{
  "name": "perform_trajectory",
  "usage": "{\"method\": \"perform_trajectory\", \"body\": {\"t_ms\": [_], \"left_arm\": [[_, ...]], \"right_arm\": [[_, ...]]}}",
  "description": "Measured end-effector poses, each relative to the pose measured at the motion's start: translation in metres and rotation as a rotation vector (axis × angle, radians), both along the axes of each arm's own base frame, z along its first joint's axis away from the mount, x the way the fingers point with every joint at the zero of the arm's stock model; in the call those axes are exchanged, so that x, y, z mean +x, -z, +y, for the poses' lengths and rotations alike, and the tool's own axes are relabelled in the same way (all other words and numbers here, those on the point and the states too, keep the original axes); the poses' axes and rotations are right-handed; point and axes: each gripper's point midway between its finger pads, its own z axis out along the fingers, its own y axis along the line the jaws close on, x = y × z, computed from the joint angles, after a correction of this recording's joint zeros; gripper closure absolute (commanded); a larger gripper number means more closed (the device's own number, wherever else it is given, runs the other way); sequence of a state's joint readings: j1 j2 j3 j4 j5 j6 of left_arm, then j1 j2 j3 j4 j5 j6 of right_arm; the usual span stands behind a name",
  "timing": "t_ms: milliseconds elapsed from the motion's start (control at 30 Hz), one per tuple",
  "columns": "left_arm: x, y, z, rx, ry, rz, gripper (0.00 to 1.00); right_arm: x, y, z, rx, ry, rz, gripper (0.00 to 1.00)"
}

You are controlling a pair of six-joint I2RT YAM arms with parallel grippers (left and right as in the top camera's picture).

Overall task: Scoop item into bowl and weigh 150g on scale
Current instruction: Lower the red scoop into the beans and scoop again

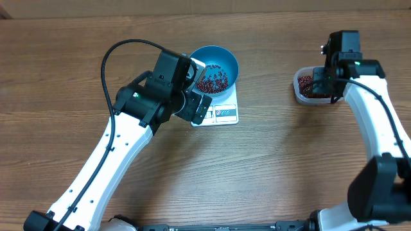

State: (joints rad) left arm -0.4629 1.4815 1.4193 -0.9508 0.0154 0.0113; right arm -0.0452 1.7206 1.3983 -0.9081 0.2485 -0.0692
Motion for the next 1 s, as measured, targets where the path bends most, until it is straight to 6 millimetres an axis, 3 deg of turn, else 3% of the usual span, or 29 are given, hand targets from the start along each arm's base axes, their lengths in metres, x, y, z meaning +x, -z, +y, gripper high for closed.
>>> {"method": "perform_trajectory", "body": {"t_ms": [200, 700, 1000], "left_arm": [[0.0, 0.0, 0.0, 0.0, 0.0, 0.0, 0.0], [0.0, 0.0, 0.0, 0.0, 0.0, 0.0, 0.01], [0.0, 0.0, 0.0, 0.0, 0.0, 0.0, 0.0]], "right_arm": [[-0.003, 0.029, 0.0, -0.004, -0.006, 0.087, 0.96], [-0.004, 0.037, 0.028, 0.212, -0.059, 0.097, 0.96], [-0.008, 0.035, 0.006, 0.412, 0.017, 0.066, 0.96]]}}
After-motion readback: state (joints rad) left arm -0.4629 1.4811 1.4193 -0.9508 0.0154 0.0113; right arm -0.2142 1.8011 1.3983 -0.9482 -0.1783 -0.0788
